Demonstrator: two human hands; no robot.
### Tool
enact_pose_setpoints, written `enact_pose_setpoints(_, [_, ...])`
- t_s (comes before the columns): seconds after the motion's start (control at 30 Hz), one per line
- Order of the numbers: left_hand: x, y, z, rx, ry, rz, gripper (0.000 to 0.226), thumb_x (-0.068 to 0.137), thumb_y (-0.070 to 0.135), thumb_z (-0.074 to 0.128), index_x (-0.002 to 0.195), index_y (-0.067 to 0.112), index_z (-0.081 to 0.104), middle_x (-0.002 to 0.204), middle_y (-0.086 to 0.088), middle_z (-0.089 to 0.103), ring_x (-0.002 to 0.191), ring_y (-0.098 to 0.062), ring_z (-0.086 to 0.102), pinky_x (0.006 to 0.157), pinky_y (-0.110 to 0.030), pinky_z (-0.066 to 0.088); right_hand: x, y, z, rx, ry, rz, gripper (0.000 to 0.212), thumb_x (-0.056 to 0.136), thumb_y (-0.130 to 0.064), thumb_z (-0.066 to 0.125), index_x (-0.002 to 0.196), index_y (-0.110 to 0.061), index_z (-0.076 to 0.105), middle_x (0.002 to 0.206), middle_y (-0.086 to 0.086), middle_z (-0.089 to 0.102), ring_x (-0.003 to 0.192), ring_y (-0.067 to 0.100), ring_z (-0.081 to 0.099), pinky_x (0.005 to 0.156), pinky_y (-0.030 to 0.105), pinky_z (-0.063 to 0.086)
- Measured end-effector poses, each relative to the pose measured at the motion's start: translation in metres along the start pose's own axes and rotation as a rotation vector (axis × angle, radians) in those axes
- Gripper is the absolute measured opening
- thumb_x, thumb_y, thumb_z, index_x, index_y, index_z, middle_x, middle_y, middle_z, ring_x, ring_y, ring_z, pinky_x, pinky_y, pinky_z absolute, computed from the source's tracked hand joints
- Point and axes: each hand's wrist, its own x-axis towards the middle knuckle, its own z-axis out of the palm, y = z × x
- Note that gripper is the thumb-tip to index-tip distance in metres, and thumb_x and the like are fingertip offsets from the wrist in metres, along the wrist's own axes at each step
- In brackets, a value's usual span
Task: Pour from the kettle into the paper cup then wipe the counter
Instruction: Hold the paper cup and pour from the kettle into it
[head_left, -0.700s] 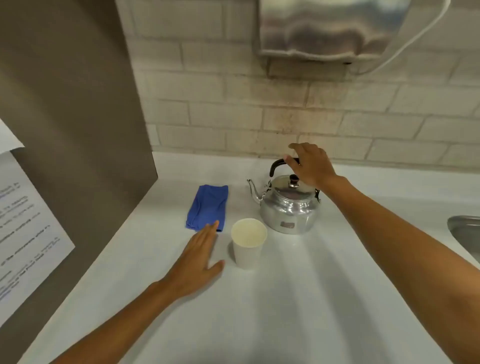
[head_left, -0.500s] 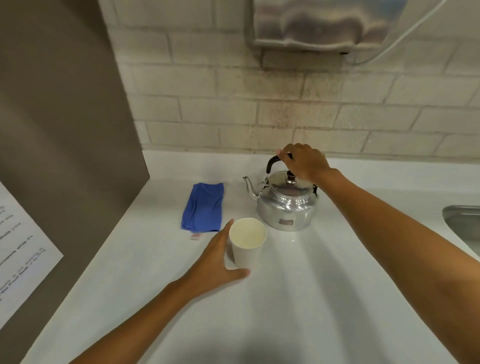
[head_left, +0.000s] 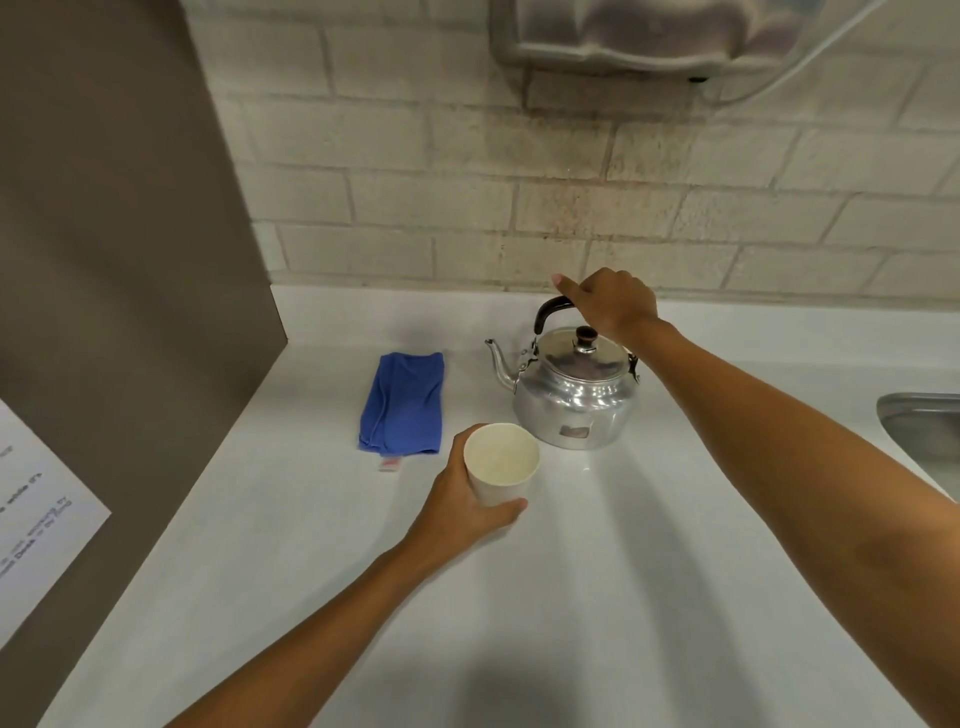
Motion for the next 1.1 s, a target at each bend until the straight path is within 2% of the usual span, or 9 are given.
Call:
enact_pose_setpoints(0.37, [-0.004,-0.002,0.004,-0.060,0.088,-0.038,0.076,0.062,0.009,0.081,0.109,0.044,0.033,0.111,0.025,0.043,0.101,0.020,0.044,0.075,0.005,0.036,-0.018,0.008,-0.026,0.002,0.108,-0.031,0.053,0.083,-0.035,0.050,0.039,-0.015,0.030,0.039,-0.001,0.031,0.040,0.017,0.030,0.046,0.027,0.027])
enact_pose_setpoints(0.53, [-0.006,0.002,0.012,-0.101,0.162,-0.068,0.077,0.062,0.006,0.080,0.112,0.037,0.031,0.106,0.023,0.044,0.097,0.004,0.048,0.069,0.004,0.039,-0.031,0.011,-0.052,-0.035,0.140,-0.087,0.049,0.079,-0.032,0.052,0.038,-0.016,0.030,0.039,-0.002,0.028,0.040,0.016,0.028,0.046,0.026,0.024])
enact_pose_setpoints(0.67, [-0.006,0.006,0.015,-0.124,0.182,-0.107,0.075,0.064,0.009,0.080,0.116,0.031,0.031,0.105,0.015,0.047,0.096,-0.006,0.047,0.070,-0.005,0.038,-0.045,0.009,-0.066,-0.077,0.147,-0.150,0.048,0.076,-0.031,0.053,0.037,-0.017,0.029,0.037,-0.002,0.025,0.039,0.015,0.025,0.046,0.026,0.022])
enact_pose_setpoints(0.93, [-0.005,0.009,0.017,-0.154,0.194,-0.133,0.073,0.064,0.009,0.079,0.114,0.032,0.032,0.100,0.024,0.046,0.096,-0.007,0.048,0.070,-0.007,0.036,-0.064,-0.005,-0.073,-0.251,0.136,-0.357,0.044,0.079,-0.027,0.051,0.041,-0.011,0.040,0.037,0.001,0.030,0.040,0.017,0.029,0.052,0.027,0.029])
enact_pose_setpoints(1.1, [-0.005,0.011,0.017,-0.148,0.184,-0.124,0.072,0.065,0.010,0.079,0.114,0.032,0.031,0.103,0.016,0.046,0.095,-0.005,0.046,0.065,-0.005,0.040,-0.071,-0.020,-0.077,-0.302,0.156,-0.470,0.044,0.078,-0.024,0.052,0.040,-0.011,0.033,0.039,0.005,0.031,0.042,0.021,0.030,0.048,0.026,0.025])
